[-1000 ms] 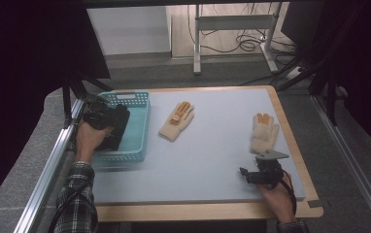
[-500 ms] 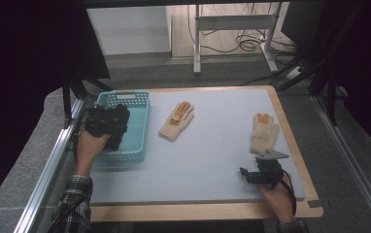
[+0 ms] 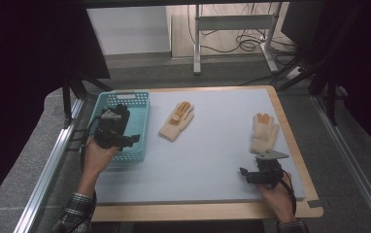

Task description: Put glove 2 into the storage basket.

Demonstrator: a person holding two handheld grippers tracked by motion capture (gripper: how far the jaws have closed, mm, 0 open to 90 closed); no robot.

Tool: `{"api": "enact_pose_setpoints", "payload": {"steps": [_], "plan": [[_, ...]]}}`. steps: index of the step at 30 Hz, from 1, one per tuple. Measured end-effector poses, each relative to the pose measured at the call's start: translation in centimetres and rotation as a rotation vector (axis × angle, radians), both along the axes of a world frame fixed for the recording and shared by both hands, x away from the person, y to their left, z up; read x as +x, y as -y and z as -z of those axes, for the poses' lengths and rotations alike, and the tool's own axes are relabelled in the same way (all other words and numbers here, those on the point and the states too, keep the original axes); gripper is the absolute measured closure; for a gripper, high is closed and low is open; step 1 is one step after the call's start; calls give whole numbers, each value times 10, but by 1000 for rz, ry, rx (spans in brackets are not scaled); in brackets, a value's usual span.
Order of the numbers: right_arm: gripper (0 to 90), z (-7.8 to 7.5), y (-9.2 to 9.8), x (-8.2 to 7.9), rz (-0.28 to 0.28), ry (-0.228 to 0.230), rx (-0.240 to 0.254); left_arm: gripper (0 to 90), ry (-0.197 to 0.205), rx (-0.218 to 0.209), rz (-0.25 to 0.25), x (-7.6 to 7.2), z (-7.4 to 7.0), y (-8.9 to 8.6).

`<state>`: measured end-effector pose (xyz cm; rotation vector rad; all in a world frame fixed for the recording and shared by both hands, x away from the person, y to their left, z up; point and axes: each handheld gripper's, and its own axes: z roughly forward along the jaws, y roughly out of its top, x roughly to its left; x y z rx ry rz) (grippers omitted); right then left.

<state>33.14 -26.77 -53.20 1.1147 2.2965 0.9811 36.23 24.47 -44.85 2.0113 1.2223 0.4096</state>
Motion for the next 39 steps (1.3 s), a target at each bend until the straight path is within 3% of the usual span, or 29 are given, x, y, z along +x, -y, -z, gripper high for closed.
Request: {"api": "enact_pose_setpoints", "payload": {"steps": [11, 18, 23, 28, 31, 39], "plan": [[193, 0, 0, 0, 0, 1, 0, 19, 100, -38, 168, -40, -7, 58], [191, 0, 0, 0, 0, 1, -1, 19, 128, -52, 276, -61, 10, 96], [184, 0, 0, 0, 3, 1, -4, 19, 128, -32, 314, -70, 29, 114], [178, 0, 0, 0, 6, 2, -5, 18, 106, -20, 317, -74, 49, 120], [178, 0, 0, 0, 6, 1, -4, 18, 91, -29, 297, -74, 59, 119], [178, 0, 0, 0, 6, 0, -1, 18, 38, 10, 222, -71, 87, 112]]}}
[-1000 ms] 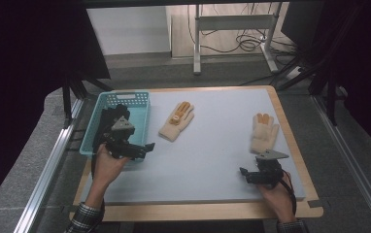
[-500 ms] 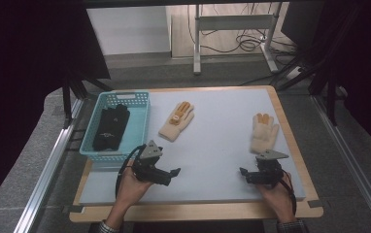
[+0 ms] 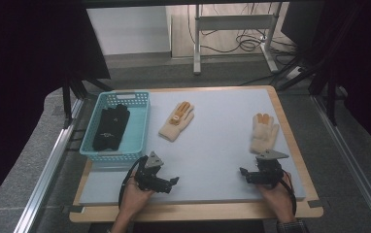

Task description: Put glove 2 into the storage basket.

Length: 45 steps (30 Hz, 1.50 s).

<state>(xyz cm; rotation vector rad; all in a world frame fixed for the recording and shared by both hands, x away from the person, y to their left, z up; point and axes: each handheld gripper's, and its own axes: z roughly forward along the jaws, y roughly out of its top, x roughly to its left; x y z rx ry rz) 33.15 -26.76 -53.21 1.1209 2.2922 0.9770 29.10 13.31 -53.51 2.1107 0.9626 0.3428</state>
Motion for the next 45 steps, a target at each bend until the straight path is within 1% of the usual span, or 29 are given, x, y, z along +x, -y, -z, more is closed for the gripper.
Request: {"api": "enact_pose_setpoints", "payload": {"steps": [2, 4, 5, 6, 20, 22, 24, 28, 30, 32, 35, 38, 39, 42, 44, 45], "plan": [[178, 0, 0, 0, -1, -1, 1, 19, 2, 28, -17, 1, 4, -1], [178, 0, 0, 0, -1, -1, 1, 20, -2, 43, -33, 3, 8, -1], [178, 0, 0, 0, -1, -1, 1, 20, -6, 57, -41, 4, 12, -1], [178, 0, 0, 0, -1, -2, 1, 23, -23, 70, -47, 5, 14, 0], [184, -1, 0, 0, -7, 0, 0, 32, -26, 66, -54, 5, 15, 0], [183, -1, 1, -1, -8, -5, 8, 32, -25, 67, -55, 5, 15, 0], [190, -2, 3, -1, -7, -16, 29, 32, -25, 66, -55, 5, 15, 0], [243, -10, 9, -1, 6, -14, 56, 32, -25, 66, -55, 5, 15, 0], [290, -16, 15, 1, 16, -4, 76, 32, -26, 66, -55, 5, 15, 0], [333, -21, 19, 3, 28, 1, 83, 32, -27, 69, -53, 5, 14, 0], [408, -31, 28, 10, 59, 18, 70, 32, -27, 69, -52, 5, 14, 0], [459, -40, 38, 22, 92, 37, 67, 32, -27, 69, -52, 5, 14, 0], [466, -42, 40, 26, 101, 38, 66, 32, -27, 69, -52, 5, 14, 0], [470, -47, 49, 44, 128, 40, 54, 32, -27, 69, -53, 5, 14, 0], [454, -48, 52, 56, 141, 52, 39, 32, -27, 69, -52, 5, 15, 0], [438, -48, 53, 60, 146, 51, 36, 32, -27, 68, -53, 5, 15, 0]]}}
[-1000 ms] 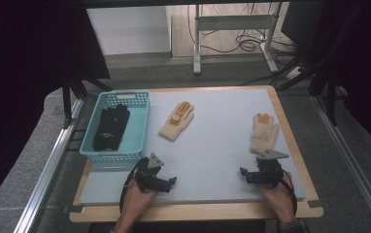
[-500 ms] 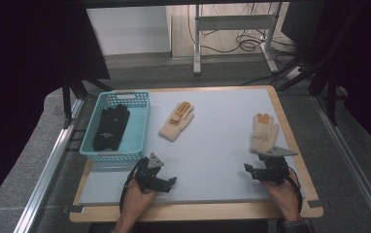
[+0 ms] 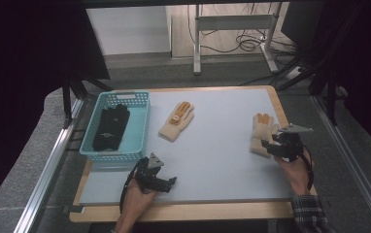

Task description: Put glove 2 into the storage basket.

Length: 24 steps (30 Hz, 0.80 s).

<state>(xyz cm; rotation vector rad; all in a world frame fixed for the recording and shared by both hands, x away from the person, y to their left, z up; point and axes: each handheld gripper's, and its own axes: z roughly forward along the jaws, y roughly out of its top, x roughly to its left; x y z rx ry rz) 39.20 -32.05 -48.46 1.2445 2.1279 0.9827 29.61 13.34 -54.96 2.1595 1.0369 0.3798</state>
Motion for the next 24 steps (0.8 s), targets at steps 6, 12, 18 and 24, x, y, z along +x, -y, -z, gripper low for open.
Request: {"api": "enact_pose_setpoints", "payload": {"steps": [6, 12, 18, 24], "plan": [[333, 6, 1, 33, 7, -7, -16, 32, 0, 0, 0, 0, 0, 0], [284, 18, -5, 57, -18, -37, -25, 32, 1, -2, -1, 0, 0, 0], [339, 32, -15, 67, -40, -63, -77, 32, 1, 0, 1, 0, 0, 0], [491, 31, -15, 64, -18, -108, -34, 32, 1, -3, -2, 0, 0, 0]]}}
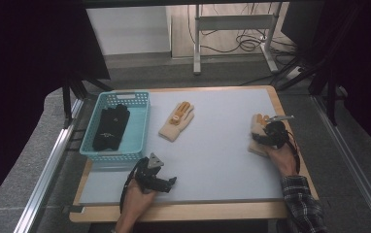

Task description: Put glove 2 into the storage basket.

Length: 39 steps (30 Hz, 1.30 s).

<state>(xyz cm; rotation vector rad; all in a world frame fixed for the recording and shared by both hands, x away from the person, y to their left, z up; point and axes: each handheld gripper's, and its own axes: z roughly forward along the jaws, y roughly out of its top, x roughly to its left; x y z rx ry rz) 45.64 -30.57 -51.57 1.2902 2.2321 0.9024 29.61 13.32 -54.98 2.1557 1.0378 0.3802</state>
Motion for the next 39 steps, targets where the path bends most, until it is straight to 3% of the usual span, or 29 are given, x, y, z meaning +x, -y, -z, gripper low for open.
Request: {"api": "enact_pose_setpoints", "payload": {"steps": [3, 7, 12, 17, 20, 25, 31, 36, 39], "plan": [[514, -2, 1, -3, -1, -10, 14, 32, 0, 1, 0, 0, 0, 0], [518, -6, 0, -10, -9, 11, 32, 32, -1, 2, 2, 0, 0, 0], [516, -29, -13, -32, -69, 62, 64, 33, -1, 2, 1, 0, 0, 0], [509, -56, -43, -61, -150, 108, 104, 33, -1, 4, 2, 0, 0, 0], [502, -60, -63, -72, -192, 109, 114, 33, -1, 4, 2, 0, 0, 0], [486, -52, -98, -85, -238, 94, 118, 33, 0, 4, 2, 0, 0, 0], [455, -21, -132, -98, -275, 53, 120, 33, 0, 4, 3, 0, 0, 0], [354, -2, -146, -108, -328, 8, 117, 33, 0, 5, 3, 0, 0, 0], [307, -7, -140, -110, -327, 35, 116, 33, 0, 5, 2, 0, 0, 0]]}}
